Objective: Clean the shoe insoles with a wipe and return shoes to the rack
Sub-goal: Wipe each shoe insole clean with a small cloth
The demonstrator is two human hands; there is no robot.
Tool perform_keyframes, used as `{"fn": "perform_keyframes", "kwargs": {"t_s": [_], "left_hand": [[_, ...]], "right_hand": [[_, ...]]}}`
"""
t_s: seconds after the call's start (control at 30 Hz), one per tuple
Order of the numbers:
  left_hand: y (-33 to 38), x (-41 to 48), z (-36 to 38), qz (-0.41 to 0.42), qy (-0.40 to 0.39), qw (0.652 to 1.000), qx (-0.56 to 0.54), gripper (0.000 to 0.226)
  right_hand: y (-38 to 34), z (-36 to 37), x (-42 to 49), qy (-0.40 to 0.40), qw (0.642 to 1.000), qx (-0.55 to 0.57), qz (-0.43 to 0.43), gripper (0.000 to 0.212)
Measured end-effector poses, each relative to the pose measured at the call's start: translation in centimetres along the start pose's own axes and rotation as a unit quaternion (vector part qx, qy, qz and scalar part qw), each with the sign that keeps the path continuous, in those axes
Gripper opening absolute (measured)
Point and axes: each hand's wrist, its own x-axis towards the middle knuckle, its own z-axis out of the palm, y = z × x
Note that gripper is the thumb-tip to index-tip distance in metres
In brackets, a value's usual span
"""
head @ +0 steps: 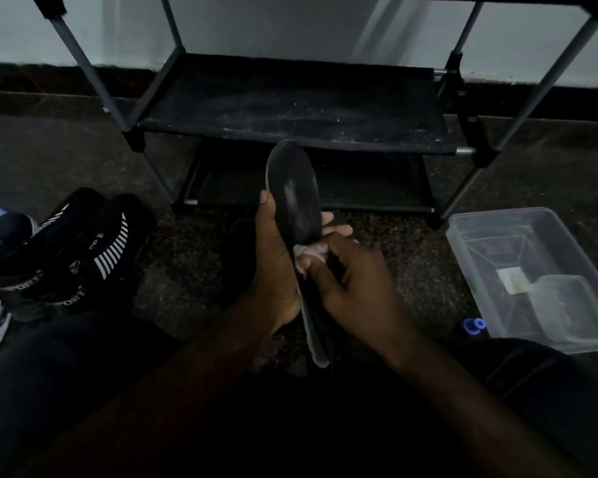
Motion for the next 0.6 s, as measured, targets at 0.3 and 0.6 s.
{"fn": "perform_keyframes", "kwargs": {"t_s": [0.3,0.6], "left_hand": [[-0.3,-0.1,0.2,-0.011,0.002,1.0,0.026,0.095],[-0.8,-0.5,1.1,0.048,0.011,0.998,0.027,0.087]], "right_hand": [[-0.3,-0.3,-0.1,-0.002,1.0,0.0,-0.01,0.018],[1.2,-1.6,1.5,0.101,0.991,-0.087,0.026,0.021]]}}
